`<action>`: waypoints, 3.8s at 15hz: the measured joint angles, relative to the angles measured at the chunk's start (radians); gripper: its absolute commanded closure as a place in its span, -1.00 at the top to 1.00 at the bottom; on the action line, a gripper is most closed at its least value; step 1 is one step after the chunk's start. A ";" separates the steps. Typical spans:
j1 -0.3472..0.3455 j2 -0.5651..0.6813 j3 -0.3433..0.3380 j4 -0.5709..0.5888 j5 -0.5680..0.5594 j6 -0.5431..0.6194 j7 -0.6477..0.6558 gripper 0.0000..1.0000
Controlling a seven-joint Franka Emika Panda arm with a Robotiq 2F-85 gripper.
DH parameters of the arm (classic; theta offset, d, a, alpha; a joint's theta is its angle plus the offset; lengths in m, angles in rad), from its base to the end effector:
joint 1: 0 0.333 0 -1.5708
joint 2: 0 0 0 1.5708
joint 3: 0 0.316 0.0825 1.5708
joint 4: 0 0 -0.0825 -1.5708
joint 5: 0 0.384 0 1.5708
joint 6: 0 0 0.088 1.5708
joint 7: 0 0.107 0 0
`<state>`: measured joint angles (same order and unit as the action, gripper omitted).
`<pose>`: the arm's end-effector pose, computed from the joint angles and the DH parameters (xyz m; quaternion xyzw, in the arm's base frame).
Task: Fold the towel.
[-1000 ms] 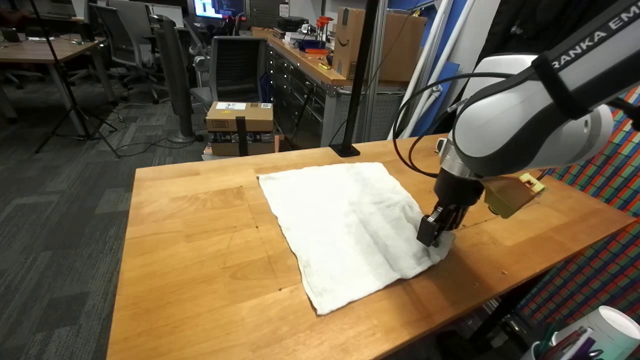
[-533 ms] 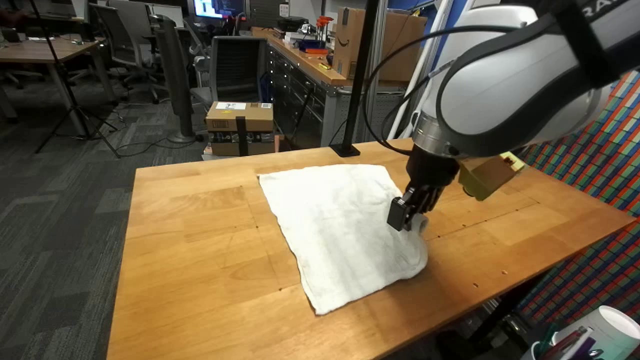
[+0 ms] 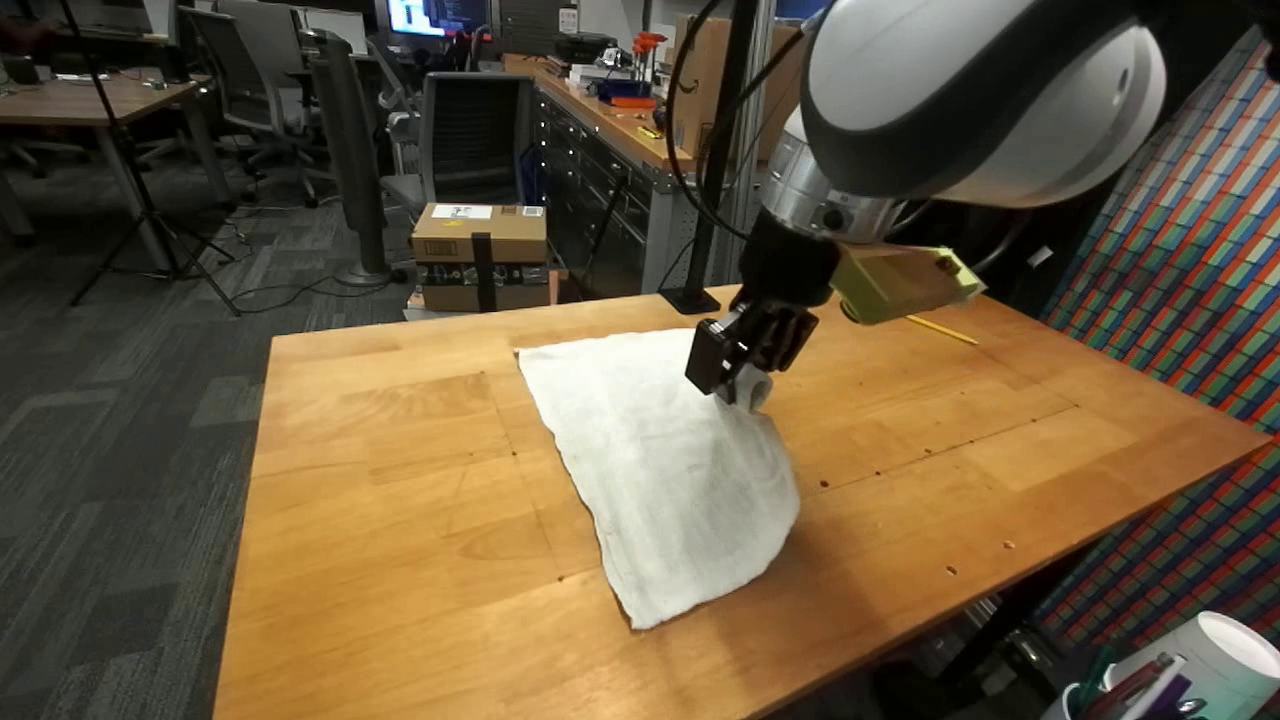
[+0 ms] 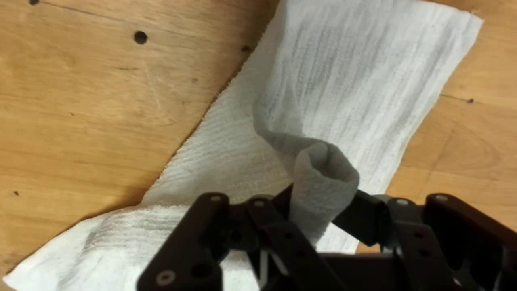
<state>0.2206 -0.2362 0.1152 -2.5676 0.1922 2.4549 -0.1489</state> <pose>0.4174 0.1449 0.3586 -0.9822 -0.1696 -0.0566 0.0573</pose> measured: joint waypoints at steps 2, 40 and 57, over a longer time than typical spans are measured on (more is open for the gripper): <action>0.015 0.024 0.006 0.036 0.047 0.003 0.001 -0.83; -0.010 0.417 0.117 0.377 0.164 0.164 -0.073 0.30; -0.041 0.383 0.088 0.364 0.046 0.163 0.036 1.00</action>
<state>0.1798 0.1468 0.2032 -2.2037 0.2380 2.6181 -0.1133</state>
